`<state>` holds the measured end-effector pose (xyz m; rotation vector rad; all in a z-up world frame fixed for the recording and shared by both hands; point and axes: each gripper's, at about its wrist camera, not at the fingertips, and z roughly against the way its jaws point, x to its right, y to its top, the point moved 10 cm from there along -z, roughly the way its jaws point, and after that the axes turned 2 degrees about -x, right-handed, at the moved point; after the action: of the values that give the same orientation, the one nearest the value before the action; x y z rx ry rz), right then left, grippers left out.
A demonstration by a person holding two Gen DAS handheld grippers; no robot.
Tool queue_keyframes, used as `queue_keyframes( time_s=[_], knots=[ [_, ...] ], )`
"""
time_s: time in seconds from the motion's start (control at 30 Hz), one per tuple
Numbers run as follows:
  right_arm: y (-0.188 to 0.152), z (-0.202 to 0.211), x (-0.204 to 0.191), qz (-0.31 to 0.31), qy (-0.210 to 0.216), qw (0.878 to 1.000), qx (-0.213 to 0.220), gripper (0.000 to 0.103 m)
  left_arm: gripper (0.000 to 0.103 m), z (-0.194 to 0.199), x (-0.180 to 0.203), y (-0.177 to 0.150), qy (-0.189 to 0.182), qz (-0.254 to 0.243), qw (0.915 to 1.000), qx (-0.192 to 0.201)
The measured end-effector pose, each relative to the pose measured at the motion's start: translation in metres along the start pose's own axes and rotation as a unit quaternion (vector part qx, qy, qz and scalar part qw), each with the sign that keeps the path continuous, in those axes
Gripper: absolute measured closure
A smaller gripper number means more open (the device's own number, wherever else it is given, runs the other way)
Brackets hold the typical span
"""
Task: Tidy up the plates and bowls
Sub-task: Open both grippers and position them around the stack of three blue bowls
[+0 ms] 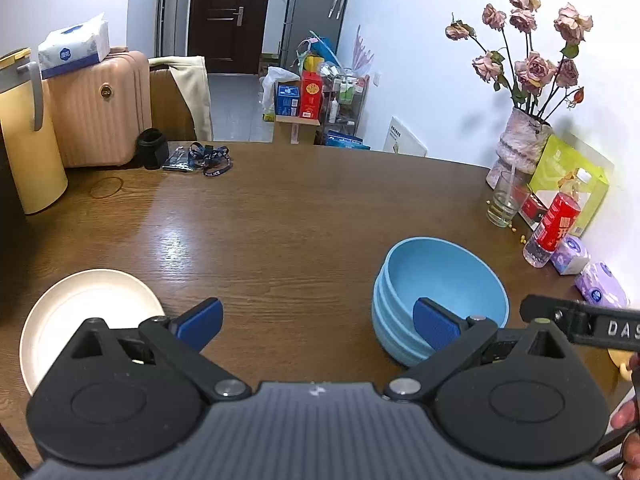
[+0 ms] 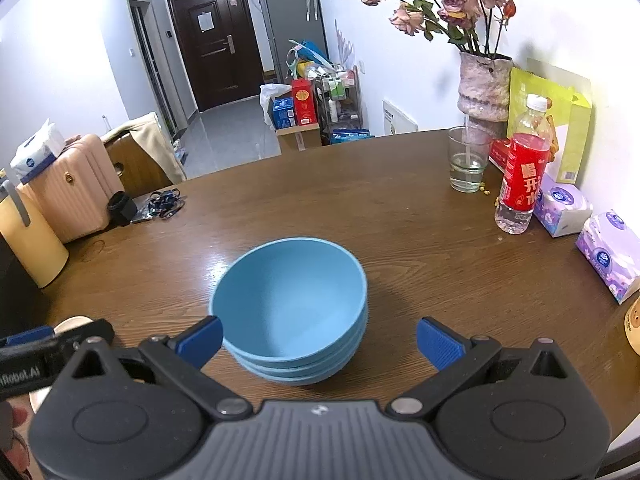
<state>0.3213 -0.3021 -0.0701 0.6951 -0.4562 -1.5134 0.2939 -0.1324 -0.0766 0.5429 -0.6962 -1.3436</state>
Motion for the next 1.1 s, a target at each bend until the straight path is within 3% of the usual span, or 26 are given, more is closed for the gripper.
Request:
queue_keyframes(
  time_s=[0.67, 0.93, 1.1],
  knots=[
    [-0.032, 0.013, -0.067, 0.024, -0.002, 0.999, -0.023, 0.000, 0.000, 0.035, -0.071, -0.023, 0.017, 0.022, 0.9996, -0.007],
    [-0.062, 0.022, -0.072, 0.012, -0.012, 0.999, -0.043, 0.000, 0.000, 0.041, -0.078, -0.043, 0.010, 0.013, 0.9995, -0.026],
    [-0.061, 0.023, -0.064, -0.004, -0.007, 0.999, -0.045, 0.000, 0.000, 0.042, -0.075, -0.040, 0.017, 0.009, 0.9996, -0.021]
  ],
)
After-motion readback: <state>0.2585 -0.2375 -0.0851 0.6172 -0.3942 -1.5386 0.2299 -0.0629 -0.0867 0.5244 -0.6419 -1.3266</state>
